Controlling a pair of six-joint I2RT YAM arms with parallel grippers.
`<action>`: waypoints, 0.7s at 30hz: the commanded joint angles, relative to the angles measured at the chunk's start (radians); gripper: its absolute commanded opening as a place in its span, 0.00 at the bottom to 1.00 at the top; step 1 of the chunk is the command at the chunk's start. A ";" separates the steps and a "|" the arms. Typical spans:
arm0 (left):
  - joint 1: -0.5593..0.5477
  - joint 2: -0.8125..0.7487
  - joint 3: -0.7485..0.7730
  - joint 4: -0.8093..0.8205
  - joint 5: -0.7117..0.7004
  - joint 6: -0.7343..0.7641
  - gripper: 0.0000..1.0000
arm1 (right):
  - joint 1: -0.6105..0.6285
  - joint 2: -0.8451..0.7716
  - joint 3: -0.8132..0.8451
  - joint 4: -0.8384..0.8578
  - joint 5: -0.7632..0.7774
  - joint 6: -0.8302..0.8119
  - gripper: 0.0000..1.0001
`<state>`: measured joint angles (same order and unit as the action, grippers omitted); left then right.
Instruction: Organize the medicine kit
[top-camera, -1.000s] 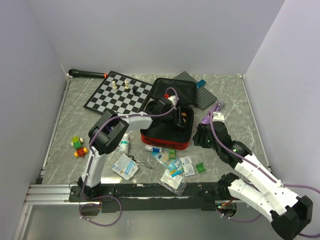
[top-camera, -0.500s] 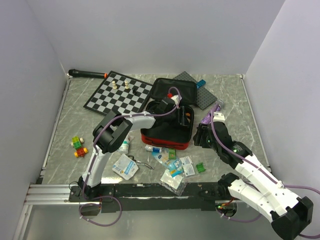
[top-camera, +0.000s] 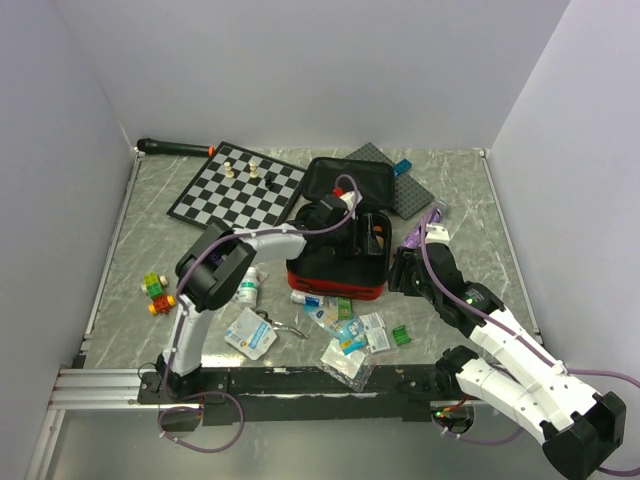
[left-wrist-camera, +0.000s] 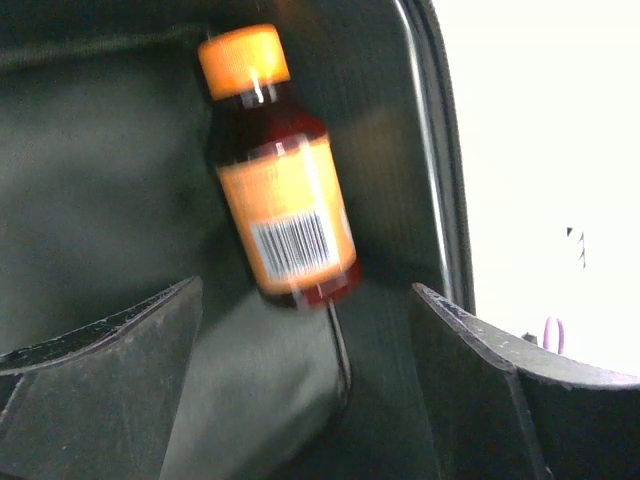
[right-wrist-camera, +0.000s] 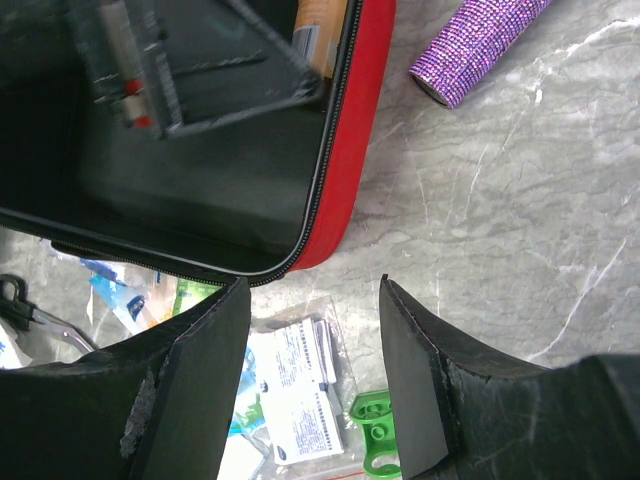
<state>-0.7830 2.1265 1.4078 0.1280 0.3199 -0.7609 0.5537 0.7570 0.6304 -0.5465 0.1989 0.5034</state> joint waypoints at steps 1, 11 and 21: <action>0.004 -0.161 -0.024 -0.053 -0.045 0.047 0.88 | -0.001 -0.007 0.045 0.014 0.022 -0.003 0.61; 0.128 -0.592 -0.225 -0.323 -0.361 -0.001 0.89 | -0.003 0.011 0.037 0.036 0.010 -0.005 0.61; 0.225 -1.103 -0.696 -0.525 -0.562 -0.109 0.96 | -0.003 0.024 0.005 0.089 -0.027 -0.003 0.60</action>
<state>-0.5545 1.1091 0.8345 -0.2771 -0.1726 -0.8211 0.5537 0.7773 0.6300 -0.5102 0.1837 0.5037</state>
